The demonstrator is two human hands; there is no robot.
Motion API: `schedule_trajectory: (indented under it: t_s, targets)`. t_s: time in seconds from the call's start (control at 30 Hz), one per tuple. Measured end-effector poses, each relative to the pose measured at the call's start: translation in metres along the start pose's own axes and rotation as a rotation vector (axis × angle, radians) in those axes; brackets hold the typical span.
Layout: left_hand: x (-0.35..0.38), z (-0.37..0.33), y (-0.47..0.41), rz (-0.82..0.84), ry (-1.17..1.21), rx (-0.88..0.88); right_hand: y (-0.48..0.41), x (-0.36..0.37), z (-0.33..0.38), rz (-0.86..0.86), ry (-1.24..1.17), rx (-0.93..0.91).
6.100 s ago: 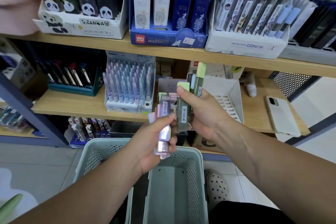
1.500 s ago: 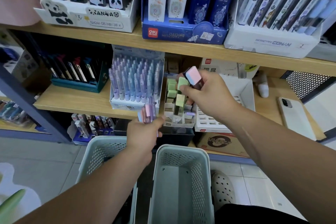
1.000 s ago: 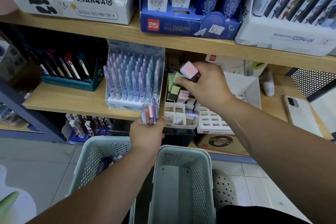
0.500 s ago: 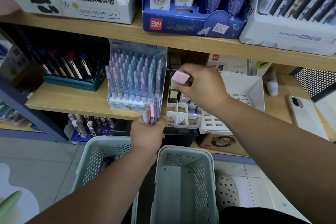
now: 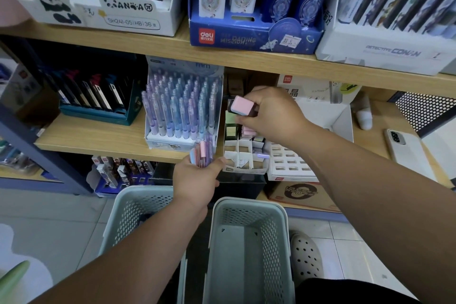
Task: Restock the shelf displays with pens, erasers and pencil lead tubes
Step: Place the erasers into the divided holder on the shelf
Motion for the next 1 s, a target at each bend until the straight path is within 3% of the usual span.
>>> schedule_trajectory:
  t_s: [0.07, 0.23, 0.4, 0.53, 0.77, 1.0]
  targets:
    - [-0.002, -0.004, 0.003, -0.013, 0.021, 0.011, 0.002, -0.007, 0.001, -0.019, -0.085, 0.102]
    - [-0.006, -0.020, 0.013, 0.002, 0.066, 0.072, 0.021, -0.029, 0.003, -0.155, -0.621, 0.443]
    - [-0.005, -0.040, 0.035, 0.054, 0.095, 0.111, 0.058, -0.025, 0.008, 0.073, -0.884, 0.652]
    - [0.004, -0.048, 0.056, 0.177, 0.156, 0.069, 0.074, -0.017, 0.019, 0.030, -1.140, 0.695]
    - [0.016, -0.052, 0.089, 0.379, 0.227, -0.016, 0.090, -0.007, 0.036, -0.113, -1.207, 0.662]
    - [0.019, -0.048, 0.089, 0.378, 0.221, -0.017, 0.092, 0.001, 0.041, -0.083, -1.269, 0.695]
Point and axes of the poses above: each hand's wrist, its own y-axis away from the middle knuckle, its own x-axis out of the palm, z = x × y, the point moved 3 cm from there along -y, towards the middle knuckle, and after that the axes turned 11 degrees about -y, right-handed, at the moved point
